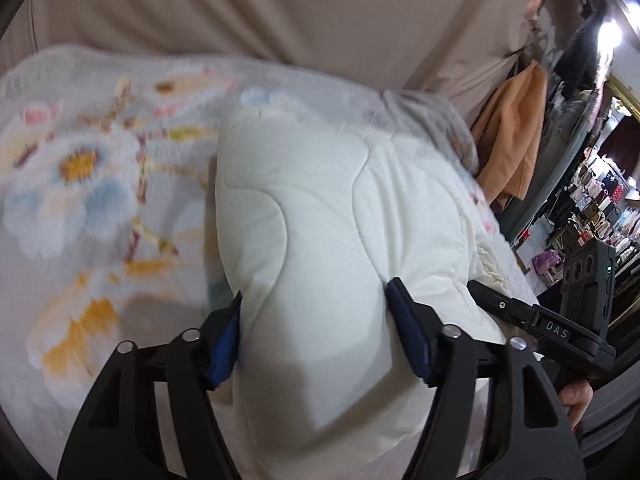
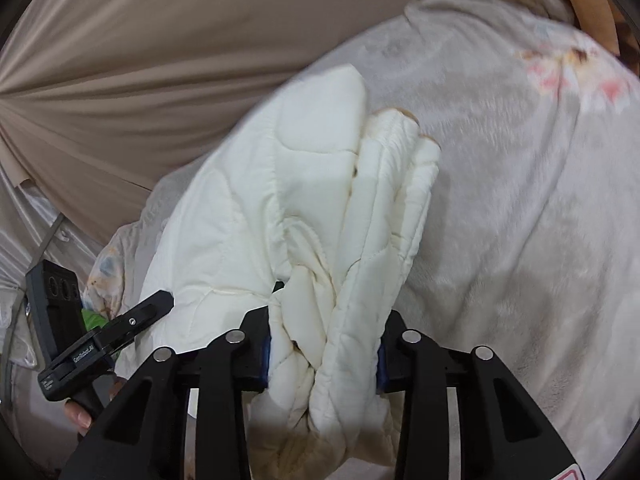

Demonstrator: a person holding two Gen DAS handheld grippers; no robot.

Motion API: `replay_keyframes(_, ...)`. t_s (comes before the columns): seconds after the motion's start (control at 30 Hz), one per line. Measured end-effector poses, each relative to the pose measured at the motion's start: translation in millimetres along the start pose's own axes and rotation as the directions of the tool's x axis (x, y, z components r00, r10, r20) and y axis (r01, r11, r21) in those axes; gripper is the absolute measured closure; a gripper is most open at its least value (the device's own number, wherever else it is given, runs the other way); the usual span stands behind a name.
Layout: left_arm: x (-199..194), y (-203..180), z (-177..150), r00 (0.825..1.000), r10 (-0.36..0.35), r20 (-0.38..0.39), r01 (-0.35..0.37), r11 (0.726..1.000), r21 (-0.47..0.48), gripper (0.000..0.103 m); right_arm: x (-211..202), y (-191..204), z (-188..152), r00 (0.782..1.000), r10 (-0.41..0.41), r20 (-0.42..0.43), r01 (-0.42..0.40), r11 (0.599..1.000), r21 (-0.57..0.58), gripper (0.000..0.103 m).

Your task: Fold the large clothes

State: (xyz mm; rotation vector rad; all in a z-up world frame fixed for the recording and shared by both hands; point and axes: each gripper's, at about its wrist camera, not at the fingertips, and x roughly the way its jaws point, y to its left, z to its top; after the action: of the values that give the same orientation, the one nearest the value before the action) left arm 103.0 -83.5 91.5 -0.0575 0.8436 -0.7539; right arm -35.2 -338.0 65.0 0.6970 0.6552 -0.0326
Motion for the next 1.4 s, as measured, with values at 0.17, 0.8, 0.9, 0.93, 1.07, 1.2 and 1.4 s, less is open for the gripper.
replay_keyframes(0.17,-56,-15,29,0.988,-0.029,0.151,0.018,0.997,0.075,0.044,-37,45,20,0.992,0.045,0.119,-0.034,0.995,-0.099,0.07)
replay_keyframes(0.8,-173,56,111,0.758,0.023,0.651,-0.184,0.966,0.18,0.043,18,212,111,0.869,0.381,0.316,-0.24,0.883,-0.404,0.068)
replay_keyframes(0.9,-118,108,117,0.817,0.105,0.568,-0.206,0.971,0.117,0.041,106,191,113,0.91,0.352,0.22,-0.276,0.909,-0.313,0.064)
replay_keyframes(0.93,-88,128,116,0.847,0.15,0.51,-0.228,0.969,0.094,0.041,143,179,109,0.936,0.309,0.172,-0.255,0.927,-0.277,0.062)
replay_keyframes(1.07,19,193,88,0.919,0.307,0.248,-0.322,0.947,0.02,0.043,256,130,65,0.991,0.119,-0.063,-0.128,0.977,-0.17,0.05)
replay_keyframes(1.2,17,197,66,0.924,0.273,0.268,-0.29,0.957,0.027,0.034,242,123,48,0.992,0.124,-0.026,-0.127,0.965,-0.229,0.046)
replay_keyframes(1.4,-38,203,73,0.912,0.27,0.308,-0.251,0.963,-0.1,0.034,195,126,63,0.997,0.064,0.044,-0.052,0.969,-0.24,0.052)
